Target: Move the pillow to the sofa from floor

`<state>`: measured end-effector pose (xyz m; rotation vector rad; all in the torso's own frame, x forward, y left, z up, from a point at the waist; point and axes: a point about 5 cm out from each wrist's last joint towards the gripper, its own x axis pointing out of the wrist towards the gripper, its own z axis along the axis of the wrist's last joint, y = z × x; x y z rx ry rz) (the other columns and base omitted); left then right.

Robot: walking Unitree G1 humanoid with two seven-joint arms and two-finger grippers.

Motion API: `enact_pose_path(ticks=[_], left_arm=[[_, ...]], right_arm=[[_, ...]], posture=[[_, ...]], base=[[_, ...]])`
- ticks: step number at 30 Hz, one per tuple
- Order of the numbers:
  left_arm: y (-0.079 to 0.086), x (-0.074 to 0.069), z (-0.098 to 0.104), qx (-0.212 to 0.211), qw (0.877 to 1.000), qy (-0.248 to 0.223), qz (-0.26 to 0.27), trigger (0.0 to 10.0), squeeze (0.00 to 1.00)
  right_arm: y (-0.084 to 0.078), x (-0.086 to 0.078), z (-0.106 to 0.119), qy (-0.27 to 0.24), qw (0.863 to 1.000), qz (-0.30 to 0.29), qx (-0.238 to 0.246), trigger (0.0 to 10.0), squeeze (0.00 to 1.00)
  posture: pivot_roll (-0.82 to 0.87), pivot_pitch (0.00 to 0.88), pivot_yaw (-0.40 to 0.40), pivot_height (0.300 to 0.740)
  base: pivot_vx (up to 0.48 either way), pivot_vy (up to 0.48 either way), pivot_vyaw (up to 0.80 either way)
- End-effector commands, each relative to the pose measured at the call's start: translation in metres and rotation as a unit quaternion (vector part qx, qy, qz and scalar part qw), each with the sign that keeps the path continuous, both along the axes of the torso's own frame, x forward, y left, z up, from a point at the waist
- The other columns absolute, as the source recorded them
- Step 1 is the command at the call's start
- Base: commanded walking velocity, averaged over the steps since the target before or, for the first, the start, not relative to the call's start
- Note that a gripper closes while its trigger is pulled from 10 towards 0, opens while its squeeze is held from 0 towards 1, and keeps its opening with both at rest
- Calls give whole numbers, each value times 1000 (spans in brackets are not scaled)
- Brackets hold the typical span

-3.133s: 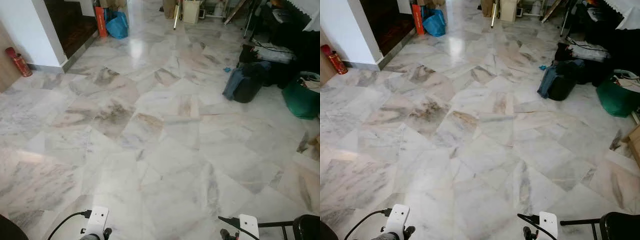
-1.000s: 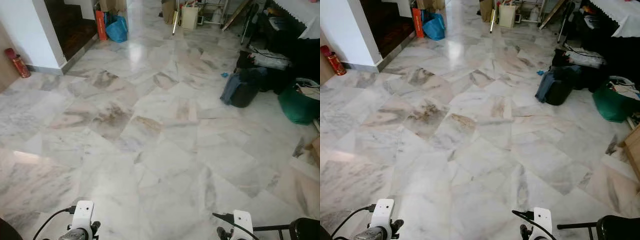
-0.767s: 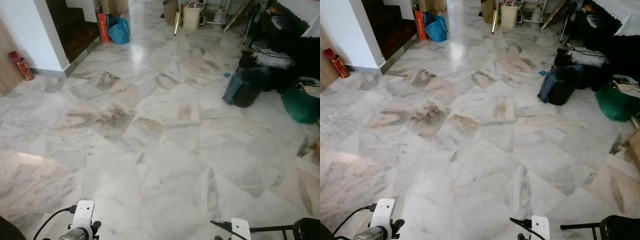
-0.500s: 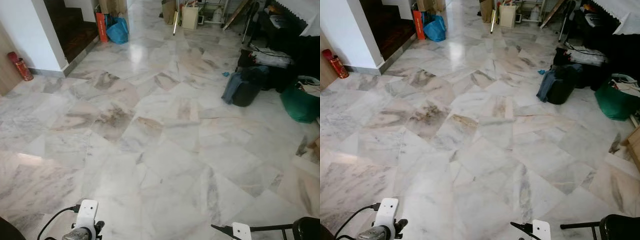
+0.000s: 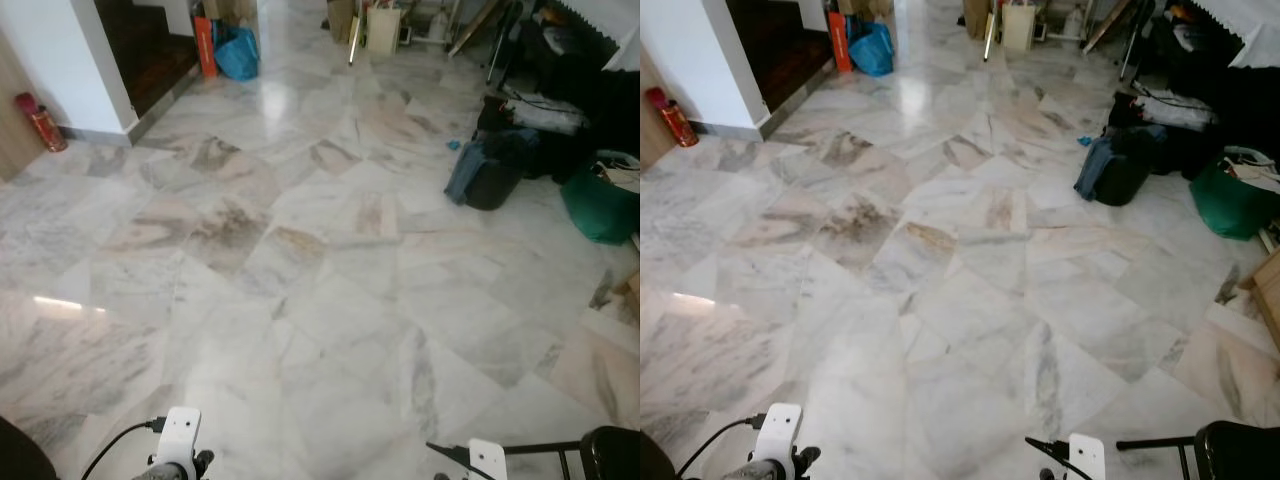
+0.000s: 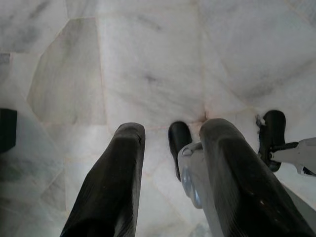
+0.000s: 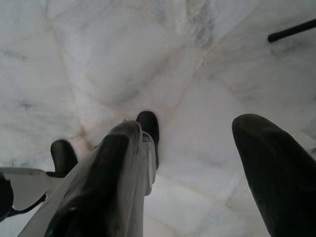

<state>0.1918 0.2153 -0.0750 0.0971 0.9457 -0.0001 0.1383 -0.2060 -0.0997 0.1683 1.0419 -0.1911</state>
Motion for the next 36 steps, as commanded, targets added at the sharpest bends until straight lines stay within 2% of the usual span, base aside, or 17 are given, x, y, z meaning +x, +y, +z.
enact_pose_path(ticks=[1, 32, 36], left_arm=[[3, -5, -2, 4, 1000, 10, -6, 10000, 0], [2, -5, -2, -2, 1000, 9, -4, 10000, 0], [1, -5, -2, -4, 1000, 10, -2, 10000, 0]], right_arm=[[1, -2, -1, 2, 1000, -6, 2, 10000, 0], [-1, 1, 0, 2, 1000, -18, 0, 10000, 0], [0, 1, 0, 6, 1000, -14, 2, 10000, 0]], posture=[[63, 0, -25, 740], [60, 6, -33, 740], [59, 7, -34, 740]], base=[[-289, 0, 0], [-304, 0, 0], [-332, 0, -778]])
